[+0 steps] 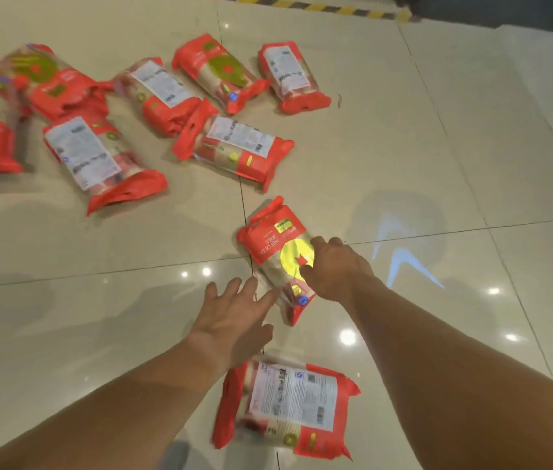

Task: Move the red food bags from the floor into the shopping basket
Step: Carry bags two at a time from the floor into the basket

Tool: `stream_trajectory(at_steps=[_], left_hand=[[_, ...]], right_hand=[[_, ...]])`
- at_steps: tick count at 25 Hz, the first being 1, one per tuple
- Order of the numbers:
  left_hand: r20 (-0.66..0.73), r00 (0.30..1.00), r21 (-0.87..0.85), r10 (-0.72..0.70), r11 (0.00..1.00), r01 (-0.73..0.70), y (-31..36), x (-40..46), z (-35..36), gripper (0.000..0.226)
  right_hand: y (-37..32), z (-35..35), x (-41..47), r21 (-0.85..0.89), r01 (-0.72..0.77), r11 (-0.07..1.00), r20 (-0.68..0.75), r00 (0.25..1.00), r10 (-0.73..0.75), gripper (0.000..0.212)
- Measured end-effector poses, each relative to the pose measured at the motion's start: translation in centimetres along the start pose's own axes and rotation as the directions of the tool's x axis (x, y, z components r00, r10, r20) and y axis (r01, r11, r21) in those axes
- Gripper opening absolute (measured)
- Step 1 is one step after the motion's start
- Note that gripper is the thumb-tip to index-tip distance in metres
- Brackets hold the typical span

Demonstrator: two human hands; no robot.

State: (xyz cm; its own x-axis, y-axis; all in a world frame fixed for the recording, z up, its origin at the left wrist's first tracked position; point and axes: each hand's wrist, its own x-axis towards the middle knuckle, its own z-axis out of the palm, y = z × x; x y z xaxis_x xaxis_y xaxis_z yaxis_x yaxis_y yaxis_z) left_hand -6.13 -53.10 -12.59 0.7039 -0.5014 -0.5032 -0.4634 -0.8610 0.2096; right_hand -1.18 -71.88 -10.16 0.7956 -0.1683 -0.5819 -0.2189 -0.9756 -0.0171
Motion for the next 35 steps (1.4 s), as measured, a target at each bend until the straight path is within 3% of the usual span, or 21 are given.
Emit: stream_trajectory(at_steps=[6, 9, 12, 15, 17, 21, 26, 29, 32, 35], left_hand=[[-0.021, 0.981, 0.155, 0.191, 0.970, -0.186, 1.2, 8.3, 9.1, 0.067], [-0.011, 0.966, 0.204, 0.259, 0.946, -0.252, 1.6, 10.0, 12.5, 0.069], [0.150, 0.923, 0.084, 0.354, 0.926, -0.369, 2.2, 10.2, 15.3, 0.084], [0.336, 0.835, -0.034, 0.436, 0.892, -0.451, 3.1, 9.6, 17.1, 0.097], [0.381, 0.813, -0.097, 0.441, 0.893, -0.439, 3.4, 8.9, 17.5, 0.089], [0.414, 0.837, -0.187, 0.359, 0.933, -0.309, 2.9, 8.1, 16.3, 0.059], [0.365, 0.913, -0.383, 0.183, 0.923, -0.032, -1.2, 7.7, 12.7, 0.059], [0.273, 0.955, -0.330, 0.116, 0.944, -0.020, -3.3, 7.0, 9.6, 0.062], [0.137, 0.988, -0.130, 0.072, 0.990, -0.055, -4.4, 5.0, 4.6, 0.069], [-0.034, 0.999, 0.023, -0.015, 1.000, 0.015, -5.6, -0.1, -1.5, 0.090]], right_hand=[[1.0, 8.2, 10.5, 0.067, -0.029, 0.997, -0.088, 0.995, 0.035, 0.057], [1.7, 11.2, 13.5, 0.173, -0.015, 0.985, -0.127, 0.991, 0.038, 0.077], [2.9, 12.7, 14.9, 0.366, 0.005, 0.931, -0.119, 0.992, 0.041, 0.113], [3.9, 12.6, 15.2, 0.322, -0.089, 0.943, -0.057, 0.992, 0.114, 0.137], [4.3, 13.3, 14.7, 0.382, -0.137, 0.914, -0.047, 0.985, 0.167, 0.130], [4.3, 13.9, 13.7, 0.606, -0.105, 0.789, -0.056, 0.983, 0.173, 0.097], [4.1, 11.6, 12.5, 0.436, -0.010, 0.900, -0.212, 0.971, 0.113, 0.081], [3.0, 8.4, 10.4, 0.380, 0.037, 0.924, -0.370, 0.922, 0.116, 0.075], [1.0, 3.0, 7.4, 0.364, 0.136, 0.921, -0.539, 0.838, 0.089, 0.073], [-2.5, -4.5, 2.3, 0.364, 0.252, 0.897, -0.631, 0.775, 0.038, 0.071]])
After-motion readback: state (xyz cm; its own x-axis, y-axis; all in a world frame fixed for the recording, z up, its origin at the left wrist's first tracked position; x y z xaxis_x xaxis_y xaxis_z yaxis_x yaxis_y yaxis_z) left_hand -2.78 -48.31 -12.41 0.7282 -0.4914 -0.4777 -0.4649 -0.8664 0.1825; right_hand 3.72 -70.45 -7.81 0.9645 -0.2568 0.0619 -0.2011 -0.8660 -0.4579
